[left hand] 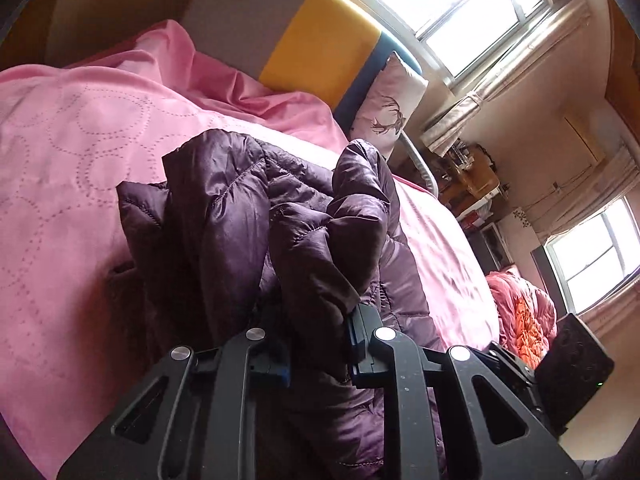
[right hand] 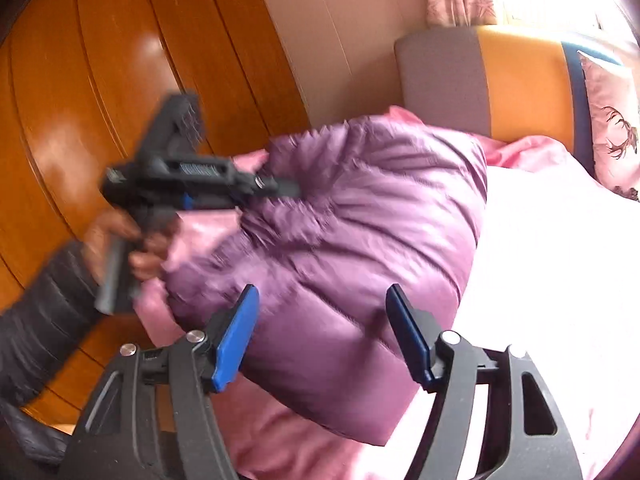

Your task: Fold large clothes

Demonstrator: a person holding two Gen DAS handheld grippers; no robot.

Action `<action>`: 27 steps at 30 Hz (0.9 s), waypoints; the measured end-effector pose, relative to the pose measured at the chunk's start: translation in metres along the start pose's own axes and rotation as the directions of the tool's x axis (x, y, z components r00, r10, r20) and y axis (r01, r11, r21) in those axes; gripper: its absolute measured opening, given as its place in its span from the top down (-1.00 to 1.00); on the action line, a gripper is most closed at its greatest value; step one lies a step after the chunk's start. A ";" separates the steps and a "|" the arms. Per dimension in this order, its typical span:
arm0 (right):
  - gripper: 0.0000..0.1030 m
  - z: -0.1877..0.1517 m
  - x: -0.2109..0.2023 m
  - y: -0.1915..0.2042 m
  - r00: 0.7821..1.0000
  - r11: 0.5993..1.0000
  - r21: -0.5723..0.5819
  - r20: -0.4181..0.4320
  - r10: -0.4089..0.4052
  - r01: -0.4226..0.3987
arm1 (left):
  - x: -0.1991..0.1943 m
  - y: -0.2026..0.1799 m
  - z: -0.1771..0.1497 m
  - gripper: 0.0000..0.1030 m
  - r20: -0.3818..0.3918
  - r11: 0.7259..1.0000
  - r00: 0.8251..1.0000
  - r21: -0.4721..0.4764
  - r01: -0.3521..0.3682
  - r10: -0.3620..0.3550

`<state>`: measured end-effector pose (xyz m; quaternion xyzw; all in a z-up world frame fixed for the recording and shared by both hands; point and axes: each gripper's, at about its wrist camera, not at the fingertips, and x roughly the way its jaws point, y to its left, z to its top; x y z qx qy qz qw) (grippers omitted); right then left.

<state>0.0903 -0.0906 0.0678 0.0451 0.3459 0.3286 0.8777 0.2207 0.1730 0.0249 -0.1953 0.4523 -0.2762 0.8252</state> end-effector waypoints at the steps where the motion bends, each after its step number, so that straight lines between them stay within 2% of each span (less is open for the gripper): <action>1: -0.27 -0.004 0.007 0.004 1.000 0.999 -0.030 -0.009 -0.013 0.013 | -0.002 0.002 -0.002 0.64 -0.004 1.000 1.000 -0.006 -0.013 0.012; 4: -0.28 -0.017 0.024 0.023 0.999 0.996 -0.086 -0.029 -0.035 0.033 | -0.008 0.013 -0.003 0.64 -0.021 0.998 0.998 -0.033 -0.060 0.060; 8: -0.28 -0.026 0.052 0.052 0.993 0.983 -0.163 -0.077 -0.095 0.081 | -0.011 0.036 -0.005 0.62 -0.048 0.980 0.985 -0.103 -0.170 0.166; 10: -0.28 -0.030 0.077 0.062 0.987 0.975 -0.199 -0.101 -0.125 0.103 | -0.006 0.046 -0.010 0.40 -0.060 0.957 0.963 -0.114 -0.268 0.263; 13: -0.28 -0.038 0.092 0.069 0.980 0.963 -0.235 -0.111 -0.164 0.135 | 0.004 0.059 -0.022 0.37 -0.063 0.935 0.945 -0.134 -0.327 0.322; 15: -0.28 -0.040 0.093 0.066 0.981 0.964 -0.239 -0.121 -0.151 0.119 | 0.010 0.057 -0.030 0.37 -0.042 0.927 0.930 -0.081 -0.367 0.365; 18: -0.28 -0.028 0.083 0.053 0.986 0.975 -0.222 -0.164 -0.033 -0.005 | 0.011 0.054 -0.037 0.37 -0.019 0.921 0.923 -0.050 -0.386 0.385; 20: -0.24 -0.014 0.061 0.036 0.980 0.984 -0.131 -0.178 0.093 -0.117 | 0.008 0.058 -0.038 0.37 -0.008 0.931 0.933 -0.071 -0.359 0.360; 21: -0.26 -0.005 0.051 0.031 0.981 0.986 -0.095 -0.156 0.118 -0.134 | 0.007 0.059 -0.038 0.37 -0.005 0.933 0.936 -0.076 -0.352 0.352; 24: -0.31 0.032 0.029 0.003 0.996 0.997 -0.008 -0.036 0.082 -0.083 | 0.004 0.062 -0.040 0.37 0.011 0.939 0.942 -0.083 -0.333 0.335; 27: -0.35 0.072 0.038 -0.015 0.999 0.998 0.068 0.035 0.016 -0.018 | 0.003 0.060 -0.044 0.37 0.023 0.939 0.941 -0.073 -0.335 0.337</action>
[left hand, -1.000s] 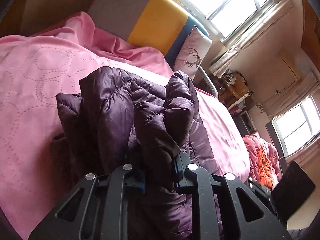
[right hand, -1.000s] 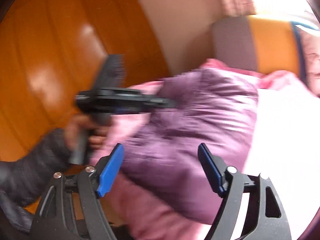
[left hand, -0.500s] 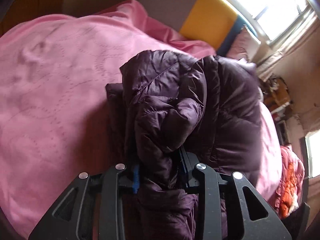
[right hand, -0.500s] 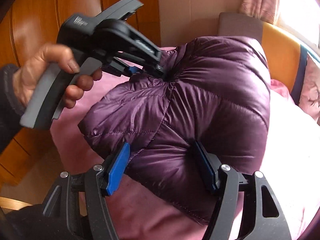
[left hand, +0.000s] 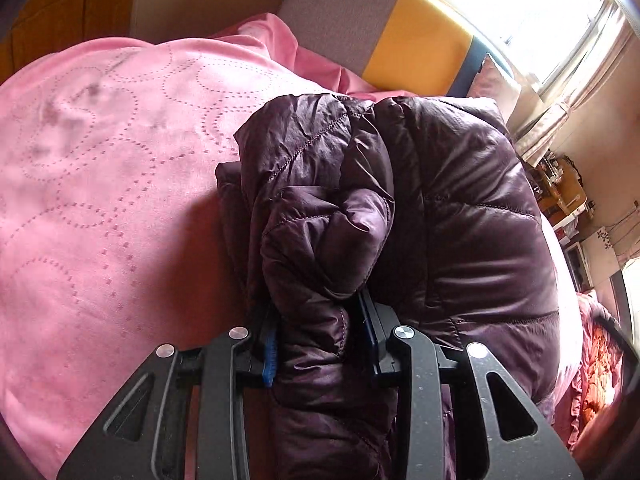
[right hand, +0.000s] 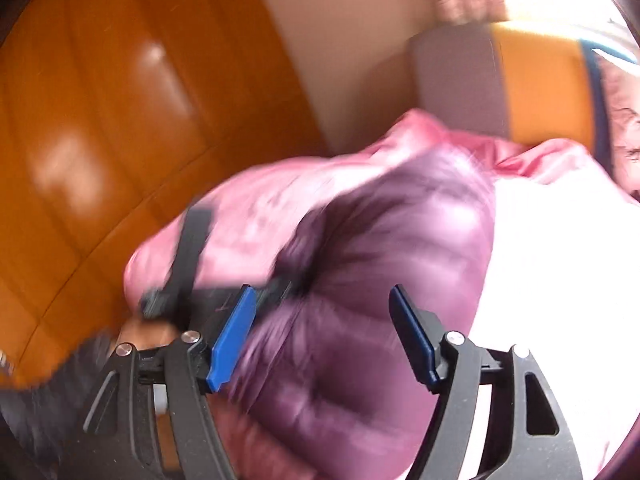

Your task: Fold large clothes

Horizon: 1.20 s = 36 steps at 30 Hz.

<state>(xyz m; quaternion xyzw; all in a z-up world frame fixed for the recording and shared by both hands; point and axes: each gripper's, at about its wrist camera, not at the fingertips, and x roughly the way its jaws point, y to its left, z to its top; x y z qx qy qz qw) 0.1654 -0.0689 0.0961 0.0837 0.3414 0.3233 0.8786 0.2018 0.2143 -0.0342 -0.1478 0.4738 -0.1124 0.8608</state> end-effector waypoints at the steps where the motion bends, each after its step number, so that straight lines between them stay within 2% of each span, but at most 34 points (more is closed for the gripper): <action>1: -0.35 0.013 0.012 -0.006 1.000 1.000 0.019 0.005 -0.015 0.015 | 0.000 -0.001 0.000 0.37 0.004 1.000 1.000 0.006 -0.001 0.001; 5: -0.35 0.037 0.068 -0.024 0.995 0.994 0.090 -0.073 -0.062 0.068 | -0.002 0.000 -0.003 0.37 0.011 1.000 1.000 0.011 0.015 -0.016; 9: -0.37 0.038 0.113 -0.034 0.974 0.979 0.112 -0.167 -0.153 0.173 | 0.001 0.005 -0.007 0.37 0.014 0.999 1.000 0.023 0.027 -0.028; 16: -0.52 0.008 0.152 -0.028 0.942 0.965 0.002 -0.217 -0.257 0.264 | 0.008 0.016 -0.017 0.37 0.015 0.997 0.997 0.026 0.069 -0.070; 19: -0.56 0.010 0.151 -0.034 0.949 0.974 0.036 -0.232 -0.211 0.225 | 0.008 0.019 -0.021 0.38 0.016 0.998 0.998 0.020 0.066 -0.066; 22: -0.59 0.011 0.126 -0.043 0.977 0.986 0.102 -0.183 -0.108 0.129 | 0.001 0.015 -0.020 0.38 0.026 0.997 0.997 0.018 0.070 -0.071; 24: -0.90 0.009 0.093 -0.054 0.993 0.983 0.161 -0.103 -0.066 0.082 | 0.000 0.015 -0.021 0.38 0.031 0.997 0.997 0.016 0.071 -0.071; 25: -0.96 0.007 0.079 -0.060 0.995 0.979 0.186 -0.067 -0.078 0.089 | -0.001 0.017 -0.022 0.38 0.034 0.997 0.996 0.011 0.079 -0.079; 27: -0.96 -0.004 0.054 -0.083 0.995 0.963 0.250 -0.026 -0.092 0.096 | 0.000 0.023 -0.020 0.38 0.037 0.995 0.994 -0.014 0.103 -0.102; 30: -0.96 -0.023 0.053 -0.115 0.996 0.933 0.354 -0.082 -0.039 0.065 | -0.001 0.030 -0.023 0.38 0.050 0.988 0.988 -0.043 0.145 -0.143; 33: -0.96 -0.042 0.072 -0.135 0.987 0.893 0.448 -0.125 0.100 -0.034 | -0.004 0.032 -0.026 0.38 0.062 0.984 0.985 -0.063 0.166 -0.162; 35: -0.97 -0.049 0.086 -0.137 0.969 0.863 0.489 -0.126 0.212 -0.125 | -0.006 0.038 -0.030 0.38 0.073 0.978 0.980 -0.083 0.190 -0.184; 36: -0.95 -0.051 0.093 -0.136 0.962 0.856 0.497 -0.134 0.240 -0.144 | -0.007 0.041 -0.033 0.38 0.083 0.974 0.976 -0.095 0.207 -0.199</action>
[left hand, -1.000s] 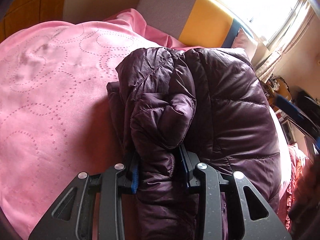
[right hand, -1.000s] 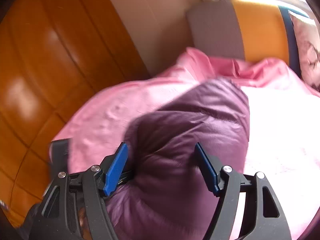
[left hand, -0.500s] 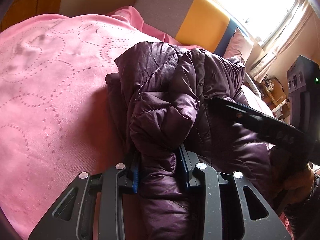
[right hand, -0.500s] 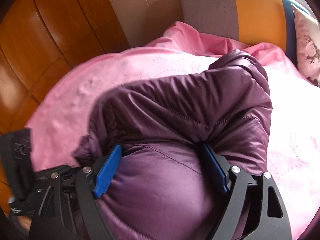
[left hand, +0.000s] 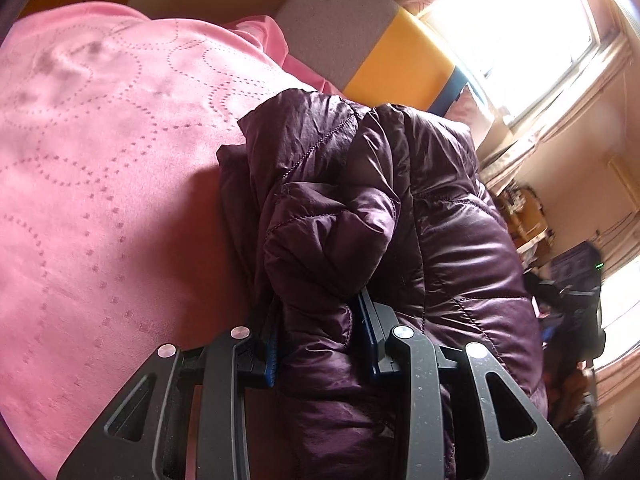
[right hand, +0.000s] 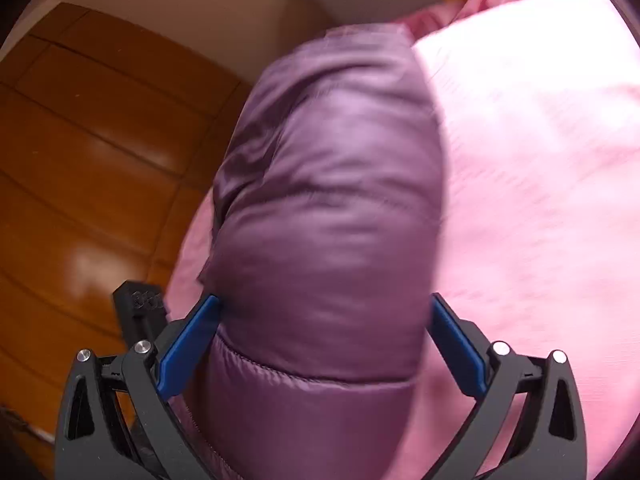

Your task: Fold large clothes

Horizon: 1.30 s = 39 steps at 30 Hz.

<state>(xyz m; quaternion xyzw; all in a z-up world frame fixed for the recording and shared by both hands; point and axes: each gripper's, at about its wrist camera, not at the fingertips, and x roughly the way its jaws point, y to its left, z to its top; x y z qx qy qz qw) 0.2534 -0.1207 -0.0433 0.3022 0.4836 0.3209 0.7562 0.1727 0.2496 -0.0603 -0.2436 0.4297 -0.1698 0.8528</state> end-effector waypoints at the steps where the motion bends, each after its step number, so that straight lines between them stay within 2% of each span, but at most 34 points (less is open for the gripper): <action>1: -0.87 0.000 0.004 -0.002 1.000 1.000 0.004 -0.007 0.011 -0.011 | -0.001 0.003 -0.001 0.38 0.006 1.000 1.000 -0.012 0.013 -0.012; 2: -0.79 0.000 0.003 -0.003 1.000 1.000 0.006 -0.002 0.021 -0.021 | -0.002 0.005 -0.002 0.38 0.014 0.999 1.000 -0.026 0.027 -0.027; 4: -0.35 0.001 -0.008 0.001 1.000 1.000 -0.022 0.020 0.019 -0.019 | -0.005 0.008 -0.006 0.40 0.032 0.996 0.998 -0.064 0.059 -0.057; 6: -0.20 0.000 -0.021 0.009 0.999 0.998 -0.065 0.043 0.019 -0.016 | -0.007 0.000 -0.008 0.41 0.046 0.996 0.997 -0.056 0.064 -0.062; 9: -0.12 -0.003 -0.059 0.015 0.994 0.991 -0.131 0.106 0.005 0.009 | -0.006 -0.022 -0.010 0.42 0.035 0.996 0.996 -0.017 0.084 -0.083; 15: -0.11 -0.013 -0.161 -0.017 0.968 0.989 -0.127 0.246 -0.045 0.078 | 0.028 -0.105 -0.010 0.46 -0.047 0.974 0.980 0.105 0.200 -0.196; 18: -0.11 -0.018 -0.219 -0.057 0.937 0.988 -0.058 0.331 -0.116 0.142 | 0.066 -0.167 -0.011 0.48 -0.122 0.950 0.965 0.184 0.251 -0.231; 21: -0.11 -0.026 -0.262 -0.098 0.905 0.981 0.039 0.381 -0.191 0.191 | 0.110 -0.229 -0.016 0.50 -0.209 0.919 0.948 0.266 0.293 -0.242; 24: -0.11 -0.042 -0.293 -0.140 0.874 0.957 0.138 0.389 -0.290 0.255 | 0.151 -0.279 -0.030 0.51 -0.290 0.898 0.934 0.322 0.301 -0.209; 27: -0.23 -0.058 -0.298 -0.173 0.872 0.938 0.216 0.356 -0.335 0.272 | 0.180 -0.318 -0.050 0.51 -0.299 0.853 0.950 0.470 0.226 -0.087; 29: -0.38 -0.064 -0.306 -0.173 0.857 0.928 0.218 0.364 -0.366 0.304 | 0.185 -0.323 -0.056 0.50 -0.292 0.843 0.955 0.498 0.201 -0.055; 30: -0.51 -0.065 -0.310 -0.166 0.842 0.918 0.210 0.369 -0.394 0.337 | 0.181 -0.327 -0.060 0.50 -0.284 0.842 0.958 0.504 0.193 -0.050; 31: -0.63 -0.066 -0.313 -0.156 0.809 0.895 0.204 0.383 -0.446 0.396 | 0.175 -0.329 -0.062 0.50 -0.264 0.836 0.964 0.520 0.175 -0.038; 32: -0.64 -0.066 -0.319 -0.144 0.759 0.861 0.199 0.410 -0.507 0.468 | 0.169 -0.330 -0.060 0.50 -0.242 0.830 0.970 0.536 0.157 -0.027; 34: -0.68 -0.066 -0.328 -0.124 0.678 0.816 0.190 0.471 -0.564 0.546 | 0.163 -0.335 -0.054 0.50 -0.204 0.824 0.979 0.552 0.127 -0.015; 35: -0.70 -0.064 -0.327 -0.112 0.654 0.804 0.181 0.495 -0.572 0.566 | 0.155 -0.331 -0.057 0.50 -0.192 0.827 0.981 0.550 0.121 -0.016; 37: -0.70 -0.052 -0.312 -0.089 0.622 0.782 0.163 0.518 -0.587 0.602 | 0.149 -0.331 -0.057 0.50 -0.163 0.834 0.986 0.542 0.105 -0.018; 39: -0.70 -0.047 -0.290 -0.078 0.622 0.768 0.132 0.509 -0.595 0.627 | 0.148 -0.335 -0.061 0.50 -0.128 0.823 0.992 0.564 0.069 0.005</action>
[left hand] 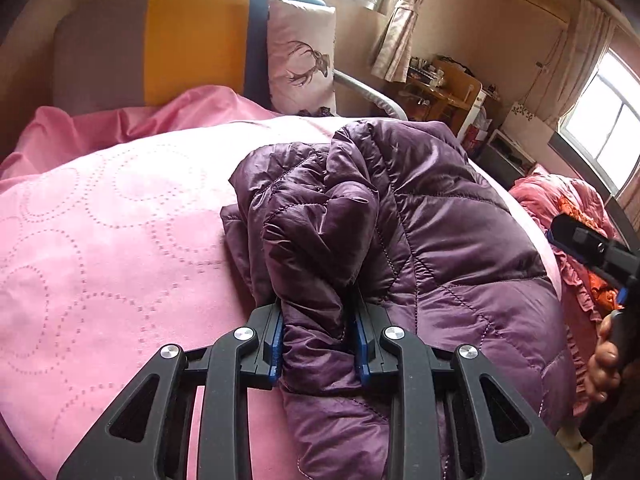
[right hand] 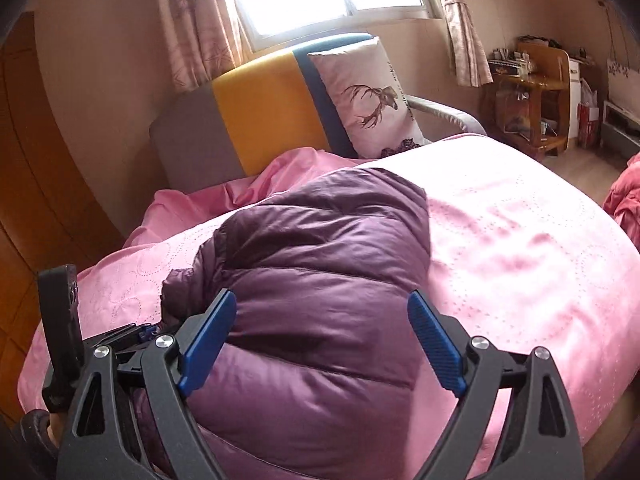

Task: Fold large clothes
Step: 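Open both tools and release the folded jacket bundle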

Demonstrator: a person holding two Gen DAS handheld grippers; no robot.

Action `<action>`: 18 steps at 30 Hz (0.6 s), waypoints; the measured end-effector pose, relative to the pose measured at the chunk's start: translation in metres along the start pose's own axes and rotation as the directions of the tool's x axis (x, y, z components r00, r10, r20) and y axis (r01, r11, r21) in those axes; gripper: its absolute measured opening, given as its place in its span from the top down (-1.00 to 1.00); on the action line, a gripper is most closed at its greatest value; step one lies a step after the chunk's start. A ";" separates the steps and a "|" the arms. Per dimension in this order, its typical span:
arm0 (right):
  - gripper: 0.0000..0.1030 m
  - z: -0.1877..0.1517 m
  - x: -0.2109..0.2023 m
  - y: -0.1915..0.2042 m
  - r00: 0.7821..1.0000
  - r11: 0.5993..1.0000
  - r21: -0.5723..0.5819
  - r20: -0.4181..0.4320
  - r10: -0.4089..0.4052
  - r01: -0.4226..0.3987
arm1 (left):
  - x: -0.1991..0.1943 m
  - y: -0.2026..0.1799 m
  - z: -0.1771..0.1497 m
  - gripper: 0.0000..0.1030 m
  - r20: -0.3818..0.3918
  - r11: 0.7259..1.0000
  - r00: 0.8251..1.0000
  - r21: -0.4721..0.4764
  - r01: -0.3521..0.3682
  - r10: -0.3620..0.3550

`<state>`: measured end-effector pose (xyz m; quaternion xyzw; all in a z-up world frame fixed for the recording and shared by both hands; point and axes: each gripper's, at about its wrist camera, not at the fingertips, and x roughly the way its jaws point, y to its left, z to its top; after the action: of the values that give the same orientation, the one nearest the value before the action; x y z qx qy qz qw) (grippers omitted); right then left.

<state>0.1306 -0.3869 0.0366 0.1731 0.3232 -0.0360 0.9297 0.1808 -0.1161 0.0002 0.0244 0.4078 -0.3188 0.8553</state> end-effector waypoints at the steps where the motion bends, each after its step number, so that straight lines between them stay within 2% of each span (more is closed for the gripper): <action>1: -0.68 0.001 0.012 0.004 1.000 1.000 -0.027 -0.010 -0.009 0.009 | 0.003 0.000 -0.001 0.50 0.002 1.000 1.000 0.010 -0.014 0.014; 3: -0.67 0.002 0.043 0.031 0.997 0.994 -0.092 -0.043 -0.067 0.062 | 0.006 -0.001 -0.008 0.50 -0.009 1.000 1.000 0.008 -0.018 0.018; 4: -0.66 -0.004 0.059 0.039 0.993 0.986 -0.128 -0.050 -0.111 0.104 | 0.007 0.001 -0.009 0.44 -0.013 1.000 1.000 0.000 -0.022 0.022; 6: -0.67 -0.018 0.081 0.043 0.986 0.974 -0.172 -0.053 -0.157 0.146 | 0.010 0.009 -0.010 0.44 -0.016 1.000 1.000 -0.015 -0.016 0.016; 9: -0.67 -0.031 0.100 0.043 0.983 0.969 -0.175 -0.025 -0.183 0.176 | 0.017 0.018 -0.016 0.39 -0.025 0.999 1.000 -0.033 -0.003 0.002; 15: -0.67 -0.049 0.112 0.039 0.975 0.954 -0.209 -0.003 -0.220 0.215 | 0.031 0.032 -0.029 0.36 -0.031 0.995 0.999 -0.101 0.016 -0.019; 17: -0.67 -0.047 0.112 0.042 0.974 0.951 -0.217 -0.005 -0.228 0.222 | 0.029 0.035 -0.030 0.26 -0.034 0.992 0.999 -0.130 0.011 -0.016; 18: -0.67 -0.045 0.107 0.043 0.973 0.950 -0.215 -0.001 -0.231 0.225 | 0.024 0.036 -0.029 0.09 -0.035 0.989 0.999 -0.147 -0.009 0.004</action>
<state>0.1960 -0.3258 -0.0486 0.0344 0.3551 -0.1061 0.9281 0.1926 -0.0915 -0.0443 -0.0319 0.4450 -0.2844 0.8486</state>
